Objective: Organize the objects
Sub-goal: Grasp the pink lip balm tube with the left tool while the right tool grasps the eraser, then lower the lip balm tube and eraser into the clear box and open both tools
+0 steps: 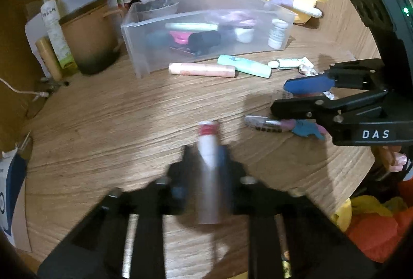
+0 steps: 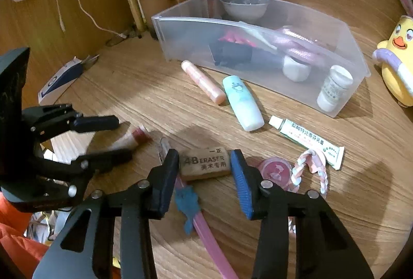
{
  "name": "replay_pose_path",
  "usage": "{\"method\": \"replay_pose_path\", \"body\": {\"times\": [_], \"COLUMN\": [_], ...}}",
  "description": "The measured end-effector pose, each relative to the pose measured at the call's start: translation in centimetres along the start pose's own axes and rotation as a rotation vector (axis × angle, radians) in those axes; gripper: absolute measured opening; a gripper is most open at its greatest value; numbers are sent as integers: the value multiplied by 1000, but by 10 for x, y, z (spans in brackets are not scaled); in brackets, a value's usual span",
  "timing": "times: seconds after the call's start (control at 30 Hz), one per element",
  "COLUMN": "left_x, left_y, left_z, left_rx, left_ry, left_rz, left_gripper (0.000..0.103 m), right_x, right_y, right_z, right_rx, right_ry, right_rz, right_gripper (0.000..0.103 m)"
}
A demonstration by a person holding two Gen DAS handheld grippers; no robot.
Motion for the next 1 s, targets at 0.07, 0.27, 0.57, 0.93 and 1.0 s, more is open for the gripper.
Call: {"method": "replay_pose_path", "body": {"times": [0.07, 0.27, 0.57, 0.93, 1.0], "left_x": [1, 12, 66, 142, 154], "left_y": [0, -7, -10, -23, -26], "left_z": [1, 3, -17, -24, -20], "left_rx": [-10, -30, -55, -117, -119], "left_ry": [0, 5, 129, 208, 209], "left_rz": [-9, -61, -92, -130, -135], "left_gripper": [15, 15, 15, 15, 15], "right_x": [1, 13, 44, 84, 91], "right_y": [3, 16, 42, 86, 94], "right_z": [-1, -19, -49, -65, -66], "right_rx": [-26, -59, -51, -94, -105], "right_ry": [6, 72, 173, 255, 266], "right_rz": [6, 41, 113, 189, 203], "right_gripper": [38, 38, 38, 38, 38]}}
Point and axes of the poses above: each gripper's, at about its wrist camera, not at the fingertips, and z roughly the way its jaws point, y to its right, x to its top, the point moved 10 cm from there along z, roughly the way its jaws point, and after that the axes turned 6 degrees about -z, right-handed, at the moved point
